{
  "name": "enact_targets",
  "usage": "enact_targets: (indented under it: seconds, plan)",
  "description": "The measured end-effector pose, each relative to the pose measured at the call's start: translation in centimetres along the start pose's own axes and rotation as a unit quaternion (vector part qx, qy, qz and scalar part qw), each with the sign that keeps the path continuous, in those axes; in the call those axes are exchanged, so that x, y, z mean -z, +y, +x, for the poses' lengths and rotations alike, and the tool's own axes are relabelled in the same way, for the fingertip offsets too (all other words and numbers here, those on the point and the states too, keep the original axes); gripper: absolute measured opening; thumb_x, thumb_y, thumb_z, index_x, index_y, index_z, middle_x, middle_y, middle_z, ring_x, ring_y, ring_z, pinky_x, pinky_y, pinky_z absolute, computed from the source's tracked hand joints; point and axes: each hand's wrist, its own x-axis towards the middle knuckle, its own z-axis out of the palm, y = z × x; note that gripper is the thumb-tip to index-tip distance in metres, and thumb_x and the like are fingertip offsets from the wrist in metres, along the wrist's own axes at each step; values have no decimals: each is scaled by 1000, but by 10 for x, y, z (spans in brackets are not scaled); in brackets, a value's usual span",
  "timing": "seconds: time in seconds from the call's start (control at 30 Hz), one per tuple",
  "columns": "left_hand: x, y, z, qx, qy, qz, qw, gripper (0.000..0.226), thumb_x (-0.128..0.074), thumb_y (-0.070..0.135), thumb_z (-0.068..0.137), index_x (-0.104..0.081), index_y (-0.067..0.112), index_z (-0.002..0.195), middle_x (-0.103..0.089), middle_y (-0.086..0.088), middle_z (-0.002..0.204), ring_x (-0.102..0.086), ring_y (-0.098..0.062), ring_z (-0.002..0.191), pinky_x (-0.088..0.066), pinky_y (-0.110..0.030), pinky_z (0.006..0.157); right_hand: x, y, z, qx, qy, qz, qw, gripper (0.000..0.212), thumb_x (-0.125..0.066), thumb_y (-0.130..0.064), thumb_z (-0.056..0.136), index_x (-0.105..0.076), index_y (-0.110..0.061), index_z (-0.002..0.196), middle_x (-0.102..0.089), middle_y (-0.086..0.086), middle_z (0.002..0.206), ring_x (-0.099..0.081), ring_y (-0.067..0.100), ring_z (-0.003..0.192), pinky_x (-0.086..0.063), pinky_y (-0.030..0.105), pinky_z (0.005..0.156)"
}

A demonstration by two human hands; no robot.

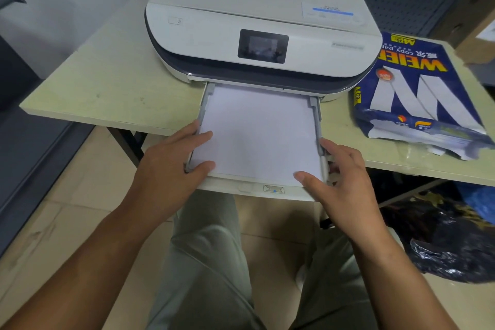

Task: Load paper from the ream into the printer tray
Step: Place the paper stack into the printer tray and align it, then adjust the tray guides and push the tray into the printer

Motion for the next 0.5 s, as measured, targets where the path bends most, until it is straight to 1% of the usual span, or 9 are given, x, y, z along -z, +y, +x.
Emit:
enact_targets:
  seconds: [0.07, 0.13, 0.2, 0.27, 0.33, 0.37, 0.4, 0.47, 0.5]
  plan:
    - [1, 1, 1, 3, -1, 0, 1000, 56, -75, 26, 87, -56, 30, 140, -45, 13, 153, -41, -4, 133, -37, -37, 114, 1, 1, 0, 4, 1, -2, 1000, 71, -79, -39, 81, -48, -30, 144, -43, -11, 129, -51, -3, 103, -41, 14, 86]
    - [2, 3, 3, -2, -12, 19, 1000, 60, -74, 30, 87, -52, 32, 143, -43, 13, 151, -41, -4, 128, -42, -36, 109, 2, 1, 4, 9, 6, -10, 1000, 65, -75, -45, 83, -50, -29, 141, -47, -9, 128, -54, 4, 104, -45, 20, 86]
    - [3, 6, 8, 0, -29, 27, 999, 65, -72, 34, 87, -46, 35, 146, -37, 12, 152, -39, -1, 121, -43, -32, 103, 4, 0, 12, 5, 14, -14, 1000, 61, -70, -50, 85, -51, -28, 139, -53, -7, 123, -57, 10, 103, -45, 18, 79]
    - [6, 8, 15, 15, -41, 23, 999, 69, -71, 37, 88, -39, 36, 149, -27, 11, 159, -41, -7, 125, -43, -35, 106, 6, -1, 23, 0, 14, -24, 1000, 65, -66, -51, 86, -46, -28, 144, -58, -5, 113, -59, 12, 97, -44, 19, 75]
    - [9, 8, 23, 34, -54, 23, 998, 71, -70, 40, 89, -36, 38, 150, -21, 11, 164, -43, -17, 134, -42, -43, 110, 10, -3, 31, -1, 4, -42, 999, 68, -64, -50, 89, -41, -27, 149, -60, -5, 105, -60, 16, 93, -49, 29, 78]
    - [10, 7, 27, 39, -62, 18, 997, 69, -70, 41, 89, -37, 38, 150, -24, 10, 163, -46, -19, 134, -42, -43, 110, 12, -4, 34, -3, -2, -48, 999, 67, -63, -48, 90, -42, -26, 150, -61, -5, 103, -61, 18, 94, -50, 34, 82]
    - [11, 5, 30, 44, -69, 8, 997, 67, -69, 41, 89, -38, 38, 149, -31, 10, 160, -48, -18, 129, -43, -39, 107, 14, -4, 37, -5, -9, -55, 998, 64, -62, -47, 91, -45, -26, 149, -62, -5, 101, -62, 19, 94, -50, 36, 85]
    - [11, 3, 32, 52, -74, -9, 996, 63, -68, 39, 91, -40, 38, 147, -42, 10, 153, -49, -12, 120, -41, -32, 98, 17, -4, 40, -5, -25, -74, 997, 55, -60, -44, 94, -51, -25, 145, -62, -5, 100, -60, 20, 95, -45, 32, 85]
    - [11, 2, 32, 54, -71, -13, 996, 63, -68, 37, 91, -40, 38, 147, -44, 11, 151, -49, -12, 119, -41, -31, 97, 17, -3, 42, -3, -30, -82, 996, 52, -59, -42, 95, -53, -26, 144, -63, -4, 99, -59, 20, 95, -42, 30, 84]
